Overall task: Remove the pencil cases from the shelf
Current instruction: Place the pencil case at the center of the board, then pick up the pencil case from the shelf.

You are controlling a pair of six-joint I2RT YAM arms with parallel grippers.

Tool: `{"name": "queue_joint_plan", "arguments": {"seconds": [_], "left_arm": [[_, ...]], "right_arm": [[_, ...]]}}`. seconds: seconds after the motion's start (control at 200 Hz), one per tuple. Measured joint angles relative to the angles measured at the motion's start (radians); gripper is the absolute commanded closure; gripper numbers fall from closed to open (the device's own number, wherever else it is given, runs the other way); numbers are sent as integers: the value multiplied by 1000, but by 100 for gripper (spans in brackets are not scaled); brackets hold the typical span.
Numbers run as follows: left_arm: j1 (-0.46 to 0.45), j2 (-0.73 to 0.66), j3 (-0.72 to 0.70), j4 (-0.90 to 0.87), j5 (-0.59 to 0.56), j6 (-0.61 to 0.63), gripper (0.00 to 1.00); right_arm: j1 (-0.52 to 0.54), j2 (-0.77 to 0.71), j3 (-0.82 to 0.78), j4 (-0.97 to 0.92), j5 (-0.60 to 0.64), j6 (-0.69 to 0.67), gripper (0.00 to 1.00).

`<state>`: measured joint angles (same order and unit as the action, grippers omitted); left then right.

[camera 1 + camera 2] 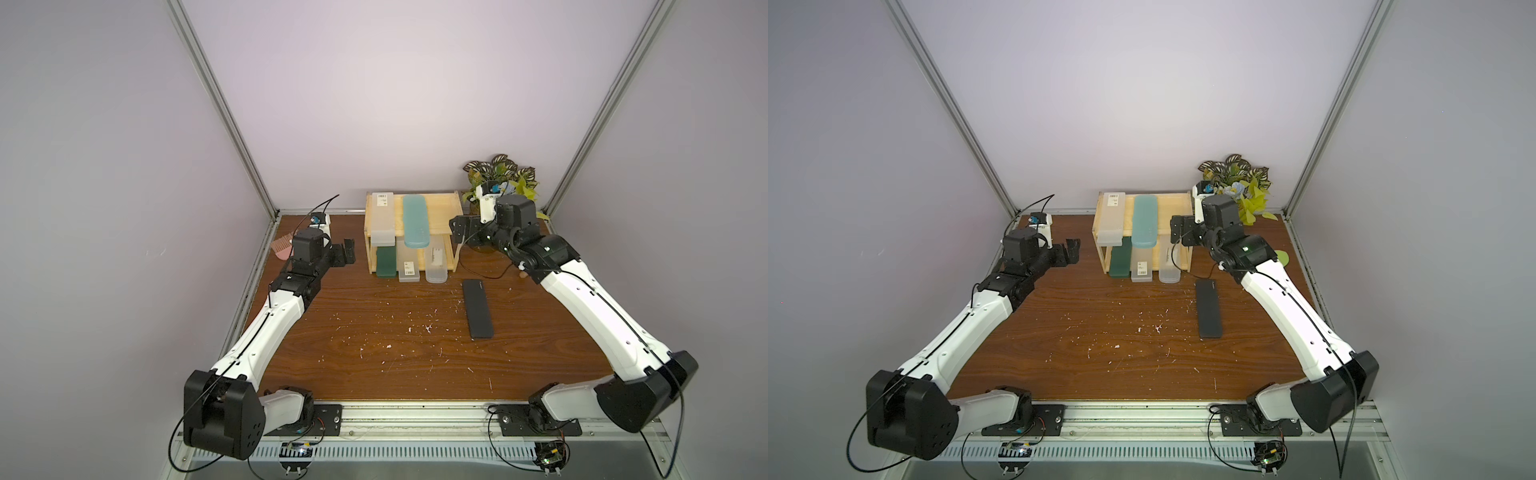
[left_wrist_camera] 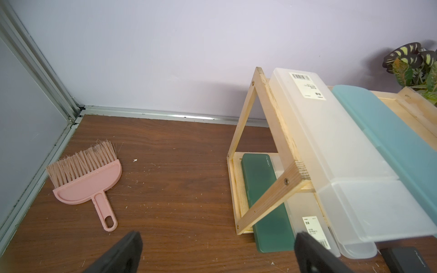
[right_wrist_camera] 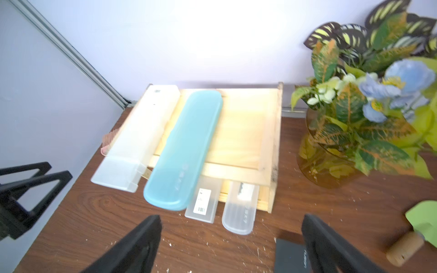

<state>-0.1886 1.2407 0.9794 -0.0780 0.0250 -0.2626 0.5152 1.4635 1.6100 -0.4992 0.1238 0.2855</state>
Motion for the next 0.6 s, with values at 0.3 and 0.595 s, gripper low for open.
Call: {"name": "queue_joint_plan", "arguments": {"seconds": [0.3,0.595], "left_arm": [[0,11,7,-5,-7,-15,0],[0,14,7,-23,-21,-14,0]], "right_arm": [[52,460,640,-200,2,-14,1],[73,793,1059,-405,4,-7,1]]}}
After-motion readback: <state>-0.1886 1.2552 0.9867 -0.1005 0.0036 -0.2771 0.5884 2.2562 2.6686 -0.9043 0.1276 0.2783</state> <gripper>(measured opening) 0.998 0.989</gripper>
